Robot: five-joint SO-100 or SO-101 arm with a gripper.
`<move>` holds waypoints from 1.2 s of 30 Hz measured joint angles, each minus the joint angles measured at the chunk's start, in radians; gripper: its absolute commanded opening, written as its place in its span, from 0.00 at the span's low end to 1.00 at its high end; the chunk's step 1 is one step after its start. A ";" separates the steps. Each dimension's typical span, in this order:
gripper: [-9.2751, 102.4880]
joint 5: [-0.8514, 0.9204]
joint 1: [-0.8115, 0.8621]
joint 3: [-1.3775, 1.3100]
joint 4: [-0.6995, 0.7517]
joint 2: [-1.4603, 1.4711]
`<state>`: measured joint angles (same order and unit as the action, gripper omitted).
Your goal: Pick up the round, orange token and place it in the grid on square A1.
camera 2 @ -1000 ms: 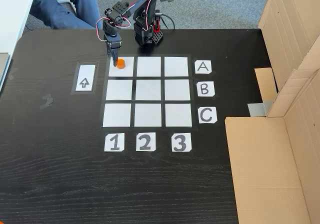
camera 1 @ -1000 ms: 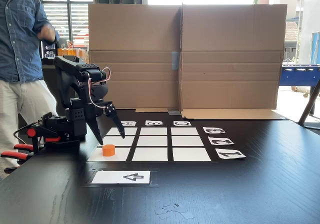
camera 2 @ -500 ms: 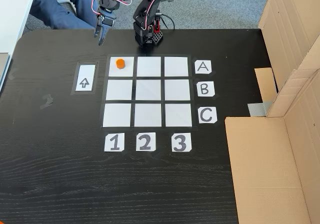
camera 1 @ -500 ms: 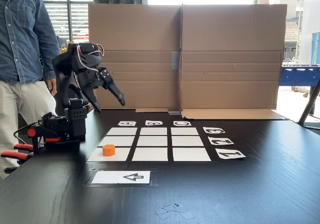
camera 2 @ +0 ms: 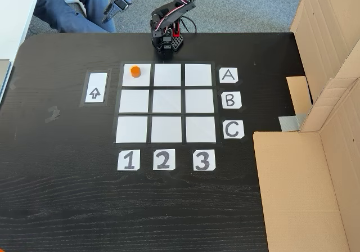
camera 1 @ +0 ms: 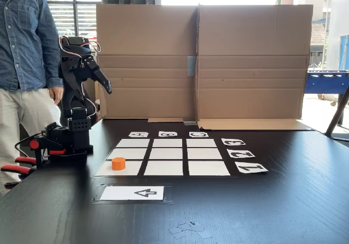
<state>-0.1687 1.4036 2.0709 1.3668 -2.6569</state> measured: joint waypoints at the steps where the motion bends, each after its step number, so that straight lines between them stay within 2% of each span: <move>1: 0.32 0.003 0.044 0.038 -0.021 -0.037; 9: 0.29 0.048 0.288 0.390 -0.156 -0.298; 18: 0.27 0.129 0.308 0.637 -0.193 -0.382; 36: 0.19 0.150 0.308 0.859 -0.196 -0.466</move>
<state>-0.0184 1.7119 2.9299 1.1704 -3.1232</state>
